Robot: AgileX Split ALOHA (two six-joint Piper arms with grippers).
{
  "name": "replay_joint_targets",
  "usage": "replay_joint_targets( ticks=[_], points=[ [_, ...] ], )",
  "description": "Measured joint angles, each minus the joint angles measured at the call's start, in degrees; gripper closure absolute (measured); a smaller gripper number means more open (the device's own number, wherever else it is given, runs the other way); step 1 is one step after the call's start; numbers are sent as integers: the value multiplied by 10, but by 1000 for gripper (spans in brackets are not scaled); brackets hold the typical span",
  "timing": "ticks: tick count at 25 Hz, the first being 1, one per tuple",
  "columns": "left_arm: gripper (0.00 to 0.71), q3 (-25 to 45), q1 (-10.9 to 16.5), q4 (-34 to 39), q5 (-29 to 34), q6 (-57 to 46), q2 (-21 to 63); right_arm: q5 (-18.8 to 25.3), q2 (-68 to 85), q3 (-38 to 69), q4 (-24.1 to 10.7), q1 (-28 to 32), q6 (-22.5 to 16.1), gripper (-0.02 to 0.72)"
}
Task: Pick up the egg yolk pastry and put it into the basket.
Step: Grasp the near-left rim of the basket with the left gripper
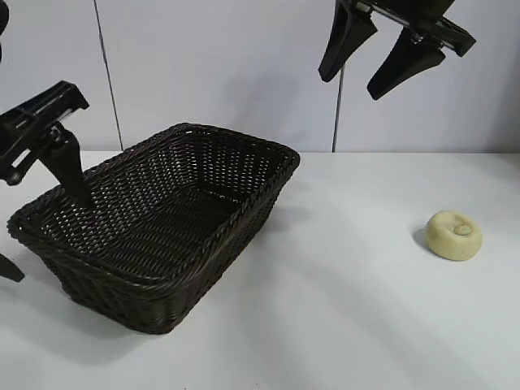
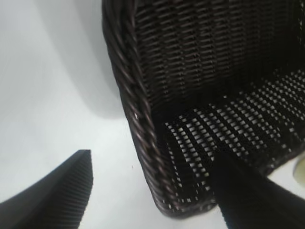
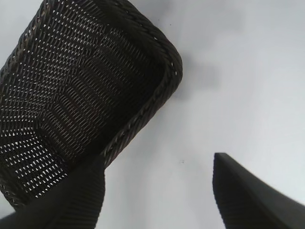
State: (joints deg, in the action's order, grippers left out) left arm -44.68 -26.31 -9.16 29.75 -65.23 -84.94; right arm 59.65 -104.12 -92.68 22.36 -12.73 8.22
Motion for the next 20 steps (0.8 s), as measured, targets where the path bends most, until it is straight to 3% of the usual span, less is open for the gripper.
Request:
replay_joint_targets(
  ticks=[14, 16, 20],
  points=[
    [210, 0, 0, -1, -113, 0, -126, 0, 0, 0, 0, 0, 0, 230],
    [273, 0, 0, -1, -113, -1, -128, 0, 0, 0, 0, 0, 0, 230],
    [473, 0, 0, -1, -110, -2, -128, 0, 0, 0, 0, 0, 0, 230]
  ],
)
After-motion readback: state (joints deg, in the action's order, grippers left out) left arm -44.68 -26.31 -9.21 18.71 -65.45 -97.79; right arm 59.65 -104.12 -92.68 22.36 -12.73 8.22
